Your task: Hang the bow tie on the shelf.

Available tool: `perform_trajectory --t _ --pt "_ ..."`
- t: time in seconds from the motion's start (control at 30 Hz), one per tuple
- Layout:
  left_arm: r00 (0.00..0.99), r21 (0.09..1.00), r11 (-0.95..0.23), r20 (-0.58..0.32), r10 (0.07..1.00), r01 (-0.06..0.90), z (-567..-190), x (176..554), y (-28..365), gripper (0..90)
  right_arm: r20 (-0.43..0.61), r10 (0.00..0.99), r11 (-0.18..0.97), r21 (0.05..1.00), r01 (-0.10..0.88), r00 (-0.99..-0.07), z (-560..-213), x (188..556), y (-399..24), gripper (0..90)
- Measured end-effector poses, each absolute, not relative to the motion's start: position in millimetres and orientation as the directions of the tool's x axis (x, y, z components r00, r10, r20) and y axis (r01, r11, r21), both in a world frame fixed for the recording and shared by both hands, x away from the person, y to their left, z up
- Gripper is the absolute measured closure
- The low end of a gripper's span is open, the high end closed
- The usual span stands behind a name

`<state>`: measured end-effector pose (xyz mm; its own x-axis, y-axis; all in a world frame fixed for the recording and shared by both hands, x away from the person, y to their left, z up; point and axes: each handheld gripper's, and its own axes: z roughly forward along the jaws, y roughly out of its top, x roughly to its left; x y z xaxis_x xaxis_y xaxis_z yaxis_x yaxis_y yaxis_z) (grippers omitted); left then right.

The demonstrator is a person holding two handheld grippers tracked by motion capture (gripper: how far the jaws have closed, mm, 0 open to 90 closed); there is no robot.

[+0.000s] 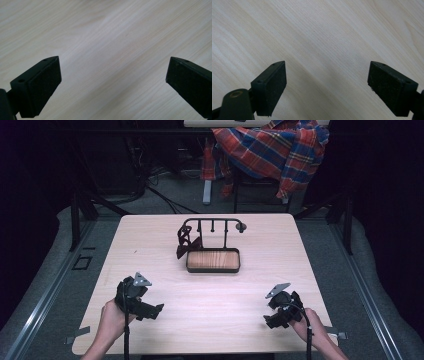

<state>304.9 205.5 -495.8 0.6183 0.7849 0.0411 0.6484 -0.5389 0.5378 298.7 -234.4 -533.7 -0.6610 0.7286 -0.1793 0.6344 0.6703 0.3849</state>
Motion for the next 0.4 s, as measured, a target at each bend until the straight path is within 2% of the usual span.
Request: perform_trajectory --t 0.23,0.3,0.4 --pt "0.625 0.525 -0.537 0.011 0.780 0.660 -508.7 304.5 207.2 0.3 -0.169 0.727 0.668 0.397 0.629 -0.666 -534.8 298.0 -232.8 15.2" --pt "0.628 0.541 -0.533 0.013 0.778 0.650 -509.4 305.1 206.3 0.2 -0.176 0.724 0.673 0.391 0.628 -0.667 -534.6 298.2 -232.9 15.2" --pt "0.625 0.597 -0.480 -0.048 0.779 0.643 -509.3 307.3 208.6 0.1 -0.171 0.726 0.670 0.396 0.628 -0.666 -535.0 298.1 -232.9 15.2"
